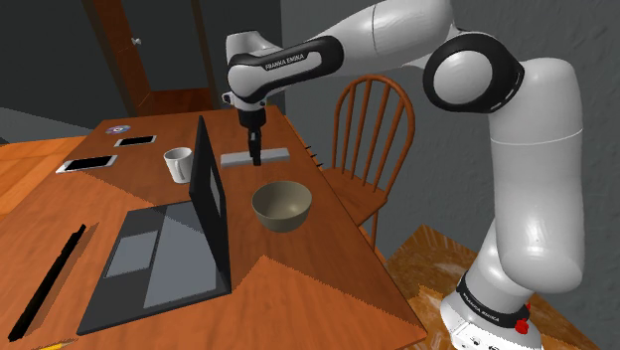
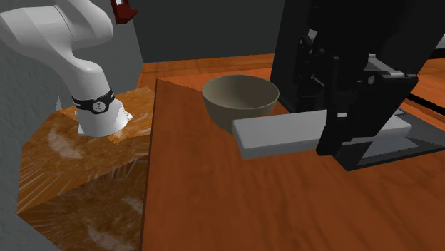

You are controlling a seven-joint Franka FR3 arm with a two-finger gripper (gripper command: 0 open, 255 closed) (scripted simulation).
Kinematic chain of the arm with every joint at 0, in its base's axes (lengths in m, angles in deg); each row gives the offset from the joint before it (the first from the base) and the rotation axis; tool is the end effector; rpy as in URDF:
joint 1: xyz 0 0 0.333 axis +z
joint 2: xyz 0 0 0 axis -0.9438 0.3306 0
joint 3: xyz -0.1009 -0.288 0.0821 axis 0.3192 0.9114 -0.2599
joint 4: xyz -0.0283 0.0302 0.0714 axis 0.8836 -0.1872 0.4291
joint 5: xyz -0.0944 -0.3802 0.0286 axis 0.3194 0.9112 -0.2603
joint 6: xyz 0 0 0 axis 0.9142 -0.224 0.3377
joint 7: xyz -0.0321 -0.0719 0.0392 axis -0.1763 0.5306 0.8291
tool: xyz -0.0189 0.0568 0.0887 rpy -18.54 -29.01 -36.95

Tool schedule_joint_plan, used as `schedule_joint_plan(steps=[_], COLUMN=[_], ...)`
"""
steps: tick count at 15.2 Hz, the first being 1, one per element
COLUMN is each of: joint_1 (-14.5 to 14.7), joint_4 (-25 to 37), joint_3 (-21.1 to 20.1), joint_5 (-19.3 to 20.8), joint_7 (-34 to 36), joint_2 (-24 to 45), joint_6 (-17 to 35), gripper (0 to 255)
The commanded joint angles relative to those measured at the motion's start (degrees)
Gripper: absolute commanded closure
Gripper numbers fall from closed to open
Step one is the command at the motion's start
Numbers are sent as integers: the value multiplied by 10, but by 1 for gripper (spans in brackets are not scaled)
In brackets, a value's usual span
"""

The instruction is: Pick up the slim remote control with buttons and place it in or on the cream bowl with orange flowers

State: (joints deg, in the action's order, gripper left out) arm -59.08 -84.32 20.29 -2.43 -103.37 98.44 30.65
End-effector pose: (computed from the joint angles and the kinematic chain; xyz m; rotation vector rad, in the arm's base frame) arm 0.6536 0.1927 0.4459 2.7757 1.4341 0.0159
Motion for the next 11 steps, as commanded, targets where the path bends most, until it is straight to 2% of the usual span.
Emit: schedule_joint_plan(steps=[1, 9, 11], joint_1=[0, 1, 5], joint_4=[12, 68, -5], joint_3=[0, -1, -5], joint_5=[-1, -1, -5], joint_7=[-1, -2, 9], joint_2=[-4, -6, -55], joint_6=[-16, -73, -50], gripper=[255, 255, 255])
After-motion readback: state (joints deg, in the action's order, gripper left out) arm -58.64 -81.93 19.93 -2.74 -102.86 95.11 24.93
